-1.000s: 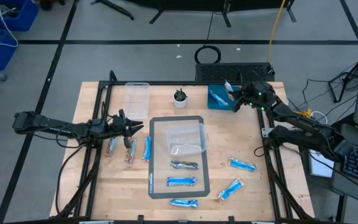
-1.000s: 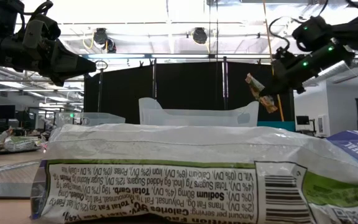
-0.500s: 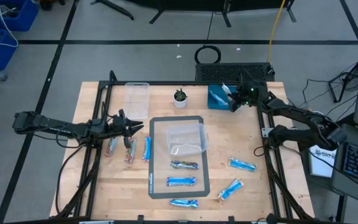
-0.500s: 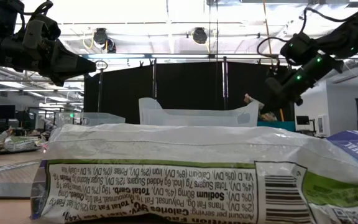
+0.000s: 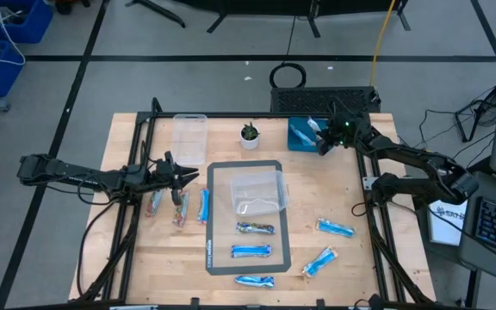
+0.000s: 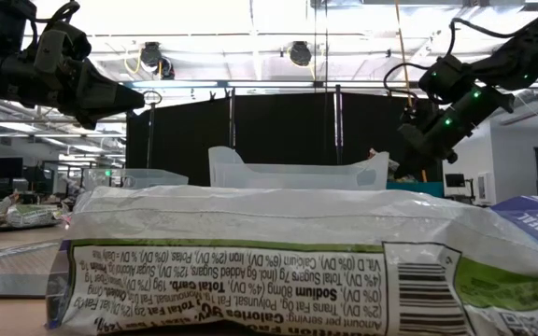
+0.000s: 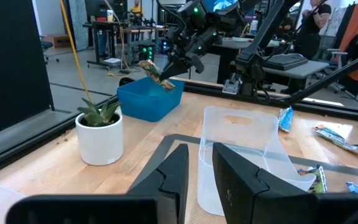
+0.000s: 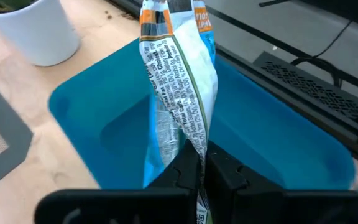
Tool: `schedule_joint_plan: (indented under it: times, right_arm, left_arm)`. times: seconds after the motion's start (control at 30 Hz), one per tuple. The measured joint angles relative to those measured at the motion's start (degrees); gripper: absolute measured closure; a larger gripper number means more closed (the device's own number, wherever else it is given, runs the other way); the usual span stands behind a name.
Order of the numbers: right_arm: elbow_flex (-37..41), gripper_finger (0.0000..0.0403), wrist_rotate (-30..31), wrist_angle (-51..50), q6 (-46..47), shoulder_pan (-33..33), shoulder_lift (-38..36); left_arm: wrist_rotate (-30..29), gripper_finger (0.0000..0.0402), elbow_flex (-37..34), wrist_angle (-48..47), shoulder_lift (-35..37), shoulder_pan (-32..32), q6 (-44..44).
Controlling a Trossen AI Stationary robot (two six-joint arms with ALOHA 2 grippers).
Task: Pick and place Granola Bars by type
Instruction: Put the snack into the right bin
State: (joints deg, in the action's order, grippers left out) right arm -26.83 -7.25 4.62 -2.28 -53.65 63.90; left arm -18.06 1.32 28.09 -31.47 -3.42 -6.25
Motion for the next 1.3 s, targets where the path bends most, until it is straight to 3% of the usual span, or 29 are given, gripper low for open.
schedule_joint_plan:
  times: [0.77,0.9,1.1,1.3]
  right_arm:
    - [0.0,0.0276,0.1,0.9,1.0,0.1,0.0]
    - [0.0,0.0271,-8.1,1.3,2.4,0.2,0.0]
    - [0.0,0.0275,-26.9,1.6,6.5,0.6,0.0]
    - [0.0,0.0281,-41.0,2.2,10.8,6.9,0.0]
  left_arm:
    - [0.0,0.0323,0.0,0.0,0.0,0.0,0.0]
    - [0.0,0.0323,0.0,0.0,0.0,0.0,0.0]
    - [0.0,0.0323,0.0,0.0,0.0,0.0,0.0]
    - [0.0,0.0323,0.0,0.0,0.0,0.0,0.0]
